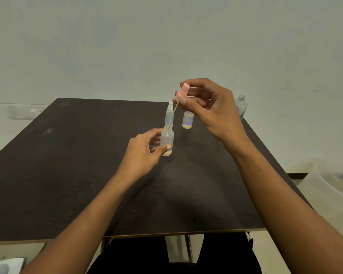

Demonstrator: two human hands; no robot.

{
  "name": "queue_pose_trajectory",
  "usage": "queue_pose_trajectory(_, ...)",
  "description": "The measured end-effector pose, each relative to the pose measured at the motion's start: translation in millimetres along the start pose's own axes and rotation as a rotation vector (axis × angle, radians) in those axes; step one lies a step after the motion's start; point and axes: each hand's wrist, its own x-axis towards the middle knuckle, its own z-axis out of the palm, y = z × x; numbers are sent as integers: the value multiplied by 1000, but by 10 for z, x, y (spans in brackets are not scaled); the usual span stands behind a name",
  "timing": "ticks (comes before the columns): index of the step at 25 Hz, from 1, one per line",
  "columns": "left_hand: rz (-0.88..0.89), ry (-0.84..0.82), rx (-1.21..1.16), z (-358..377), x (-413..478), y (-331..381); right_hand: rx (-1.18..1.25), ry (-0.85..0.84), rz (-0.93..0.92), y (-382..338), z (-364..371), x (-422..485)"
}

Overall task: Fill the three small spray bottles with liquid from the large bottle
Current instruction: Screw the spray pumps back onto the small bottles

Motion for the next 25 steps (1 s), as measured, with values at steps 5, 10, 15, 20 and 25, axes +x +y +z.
queue_pose_trajectory(5,0,-10,20,53,-24,35,16,5,26,50,-61,-47)
queue_pose_trajectory(10,-10,-12,33,46,-11,43,17,1,25,66,-50,-53)
queue_pose_trajectory(15,-15,-6,24,42,-14,48,1,-12,18,95,-9,-51)
queue_pose_trajectory(20,-10,-1,27,40,-14,79,-33,-72,48,199,46,-72)
queue_pose_trajectory(25,-8,-5,33,41,-14,98,-105,-175,73,374,131,-145)
